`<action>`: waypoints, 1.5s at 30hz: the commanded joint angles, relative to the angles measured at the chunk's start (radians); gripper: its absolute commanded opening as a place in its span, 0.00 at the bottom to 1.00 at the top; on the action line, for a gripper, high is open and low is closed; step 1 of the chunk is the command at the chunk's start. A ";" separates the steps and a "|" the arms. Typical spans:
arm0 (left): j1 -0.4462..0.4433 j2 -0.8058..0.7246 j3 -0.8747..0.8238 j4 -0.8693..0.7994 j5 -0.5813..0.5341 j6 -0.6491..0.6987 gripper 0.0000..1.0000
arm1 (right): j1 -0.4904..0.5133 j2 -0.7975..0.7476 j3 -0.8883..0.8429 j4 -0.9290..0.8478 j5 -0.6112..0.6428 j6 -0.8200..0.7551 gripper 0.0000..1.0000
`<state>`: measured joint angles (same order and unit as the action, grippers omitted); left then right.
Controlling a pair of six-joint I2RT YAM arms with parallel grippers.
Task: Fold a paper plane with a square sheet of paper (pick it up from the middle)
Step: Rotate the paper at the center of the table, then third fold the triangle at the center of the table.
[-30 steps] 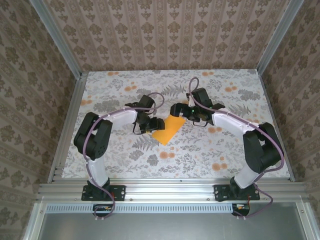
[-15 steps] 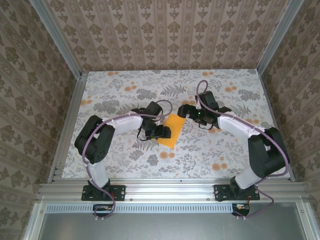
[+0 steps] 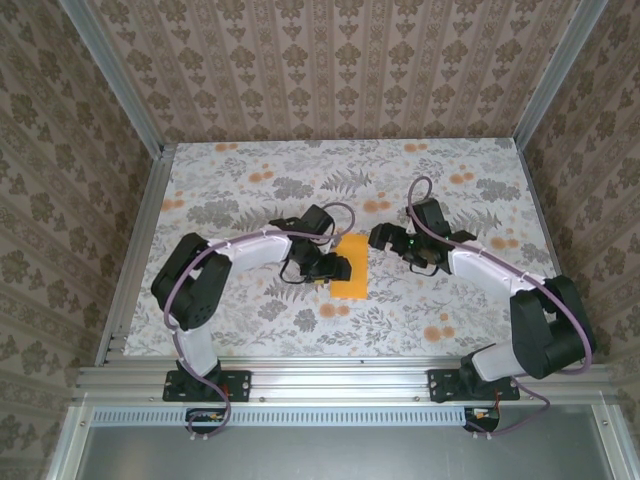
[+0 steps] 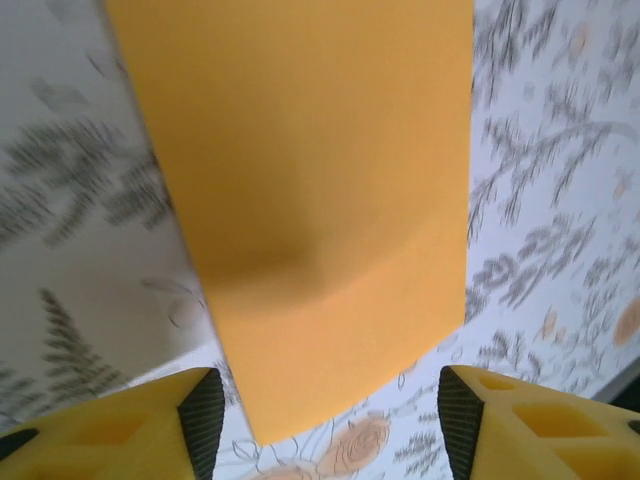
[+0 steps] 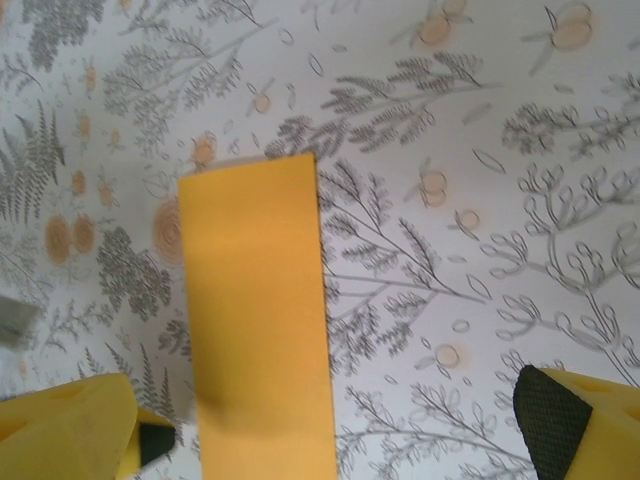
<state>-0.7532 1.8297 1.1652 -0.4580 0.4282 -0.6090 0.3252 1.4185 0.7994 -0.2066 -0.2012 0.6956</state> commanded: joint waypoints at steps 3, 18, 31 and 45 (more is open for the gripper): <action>0.031 0.022 0.090 0.052 -0.051 -0.017 0.48 | 0.024 -0.021 -0.061 0.025 -0.041 0.060 1.00; 0.069 0.178 0.161 0.026 -0.106 -0.031 0.25 | 0.143 0.118 -0.086 0.137 -0.134 0.260 0.84; 0.108 0.221 0.123 0.021 -0.048 -0.083 0.25 | 0.203 0.171 -0.075 0.125 -0.219 0.340 0.76; 0.114 0.236 0.114 0.023 -0.043 -0.089 0.24 | 0.227 0.150 -0.122 0.173 -0.291 0.438 0.65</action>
<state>-0.6464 2.0167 1.3067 -0.3962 0.4118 -0.6857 0.5465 1.5730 0.6937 -0.0479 -0.4580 1.0904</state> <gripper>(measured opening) 0.243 0.651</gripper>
